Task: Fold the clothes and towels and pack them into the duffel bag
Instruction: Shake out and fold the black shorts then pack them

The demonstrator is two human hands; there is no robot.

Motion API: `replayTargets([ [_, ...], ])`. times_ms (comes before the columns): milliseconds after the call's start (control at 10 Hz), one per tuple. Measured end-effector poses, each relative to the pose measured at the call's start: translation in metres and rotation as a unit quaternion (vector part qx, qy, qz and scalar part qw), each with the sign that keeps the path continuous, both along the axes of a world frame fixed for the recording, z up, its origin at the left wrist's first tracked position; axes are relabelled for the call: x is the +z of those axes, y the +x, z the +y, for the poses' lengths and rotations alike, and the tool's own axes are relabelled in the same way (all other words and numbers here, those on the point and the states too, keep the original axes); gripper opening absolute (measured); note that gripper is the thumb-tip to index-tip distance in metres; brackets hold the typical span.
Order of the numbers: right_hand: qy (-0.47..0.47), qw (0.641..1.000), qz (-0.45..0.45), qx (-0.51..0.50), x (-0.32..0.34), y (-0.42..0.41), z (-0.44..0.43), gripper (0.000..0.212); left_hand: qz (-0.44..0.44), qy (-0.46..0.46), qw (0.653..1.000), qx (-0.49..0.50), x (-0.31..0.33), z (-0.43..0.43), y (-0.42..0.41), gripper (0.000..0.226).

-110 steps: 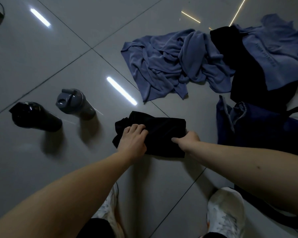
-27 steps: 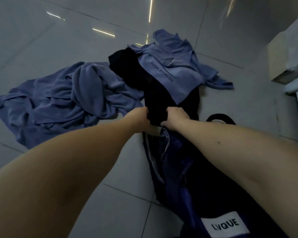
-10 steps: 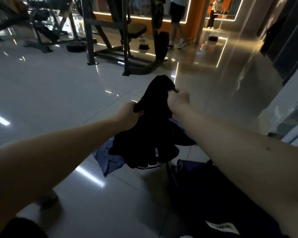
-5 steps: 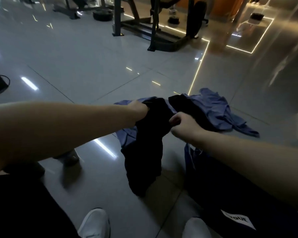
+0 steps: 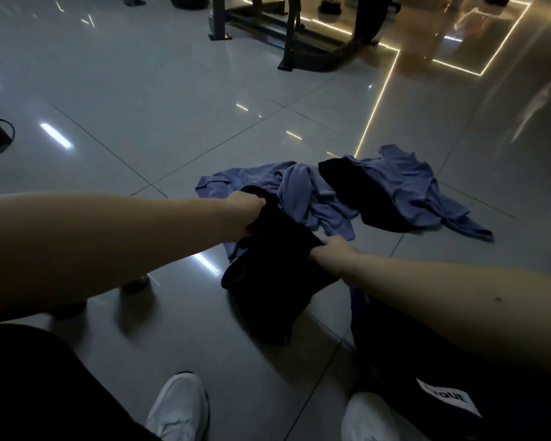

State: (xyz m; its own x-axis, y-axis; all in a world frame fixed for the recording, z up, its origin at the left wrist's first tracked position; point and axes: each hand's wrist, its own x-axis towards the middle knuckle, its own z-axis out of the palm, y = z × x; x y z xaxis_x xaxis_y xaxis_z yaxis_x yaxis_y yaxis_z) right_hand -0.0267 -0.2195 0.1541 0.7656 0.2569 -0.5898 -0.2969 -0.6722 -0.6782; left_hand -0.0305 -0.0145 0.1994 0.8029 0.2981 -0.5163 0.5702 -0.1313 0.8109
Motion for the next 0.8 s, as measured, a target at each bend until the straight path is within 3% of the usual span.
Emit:
replayTargets([
  [100, 0.004, 0.999, -0.031, -0.023, 0.009, 0.026, -0.001, 0.022, 0.043, -0.040, 0.996, 0.066, 0.002, 0.012, -0.007, 0.032],
  [200, 0.034, 0.999, -0.040, 0.006, 0.012, 0.041, 0.002, 0.009, 0.059, -0.003, 0.998, 0.005, -0.008, 0.018, -0.004, 0.026],
  [400, 0.012, 0.992, -0.059, 0.114, 0.035, 0.051, 0.015, 0.008, 0.059, 0.153, 0.979, -0.122, -0.011, 0.026, 0.003, 0.015],
  [500, -0.021, 0.982, -0.089, 0.168, 0.046, 0.051, 0.026, 0.013, 0.033, 0.311, 0.926, -0.210, -0.014, 0.029, 0.007, 0.041],
  [600, -0.033, 0.983, -0.090, 0.159, 0.051, 0.052, 0.033, 0.015, -0.072, 0.355, 0.884, -0.294, -0.010, 0.019, 0.002, 0.074],
  [700, -0.040, 0.987, -0.083, 0.134, 0.051, 0.054, 0.035, 0.017, -0.158, 0.276, 0.872, -0.372, -0.007, 0.008, -0.005, 0.090],
  [800, 0.001, 0.994, -0.050, 0.092, 0.046, 0.056, 0.035, 0.012, -0.193, 0.300, 0.850, -0.387, -0.016, 0.007, -0.006, 0.092],
])
